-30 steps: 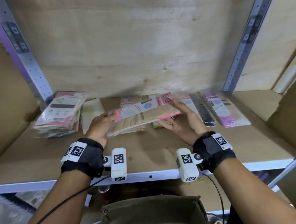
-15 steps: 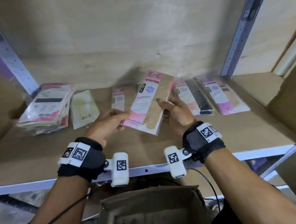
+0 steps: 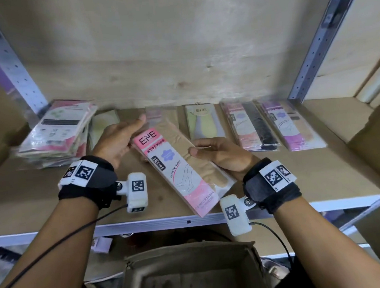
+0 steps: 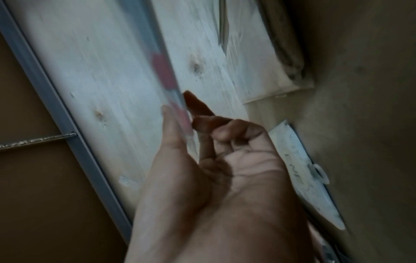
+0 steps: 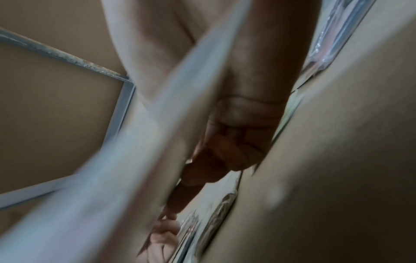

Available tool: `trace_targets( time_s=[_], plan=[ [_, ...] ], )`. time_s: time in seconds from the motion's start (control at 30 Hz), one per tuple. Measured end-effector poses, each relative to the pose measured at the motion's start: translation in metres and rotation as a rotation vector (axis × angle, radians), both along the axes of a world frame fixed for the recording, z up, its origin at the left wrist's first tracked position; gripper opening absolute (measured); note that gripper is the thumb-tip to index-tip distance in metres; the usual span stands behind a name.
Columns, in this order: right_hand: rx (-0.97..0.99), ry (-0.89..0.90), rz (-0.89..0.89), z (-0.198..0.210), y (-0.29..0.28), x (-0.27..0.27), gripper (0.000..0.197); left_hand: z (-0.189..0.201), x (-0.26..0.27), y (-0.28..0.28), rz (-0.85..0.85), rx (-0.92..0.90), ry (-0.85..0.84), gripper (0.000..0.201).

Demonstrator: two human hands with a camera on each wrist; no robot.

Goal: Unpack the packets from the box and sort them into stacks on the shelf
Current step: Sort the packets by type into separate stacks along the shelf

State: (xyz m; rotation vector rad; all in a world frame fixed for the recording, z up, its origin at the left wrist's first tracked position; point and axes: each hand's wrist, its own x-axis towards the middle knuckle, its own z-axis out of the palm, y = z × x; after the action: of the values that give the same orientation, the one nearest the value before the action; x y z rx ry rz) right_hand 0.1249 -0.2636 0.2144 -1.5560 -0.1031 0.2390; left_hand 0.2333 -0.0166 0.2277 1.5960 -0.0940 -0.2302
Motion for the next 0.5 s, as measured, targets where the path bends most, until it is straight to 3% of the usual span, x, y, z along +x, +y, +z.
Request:
trace_targets(
  time_s=[0.1, 0.27, 0.4, 0.5],
  plan=[
    [-0.027, 0.008, 0.026, 0.001, 0.001, -0.001, 0.031, -0.002, 0.001, 0.003, -0.005, 0.063, -0.032, 0.015],
    [-0.036, 0.076, 0.002, 0.005, -0.009, -0.002, 0.036, -0.003, 0.001, 0.009, 0.207, -0.046, -0.016, 0.014],
    [0.055, 0.073, -0.241, 0.000, -0.020, 0.003, 0.053, -0.008, -0.001, 0.015, 0.321, -0.070, 0.033, 0.018],
    [0.133, 0.050, -0.363, -0.003, -0.027, 0.008, 0.040, -0.010, -0.005, 0.016, 0.270, -0.017, 0.080, 0.018]
  ],
)
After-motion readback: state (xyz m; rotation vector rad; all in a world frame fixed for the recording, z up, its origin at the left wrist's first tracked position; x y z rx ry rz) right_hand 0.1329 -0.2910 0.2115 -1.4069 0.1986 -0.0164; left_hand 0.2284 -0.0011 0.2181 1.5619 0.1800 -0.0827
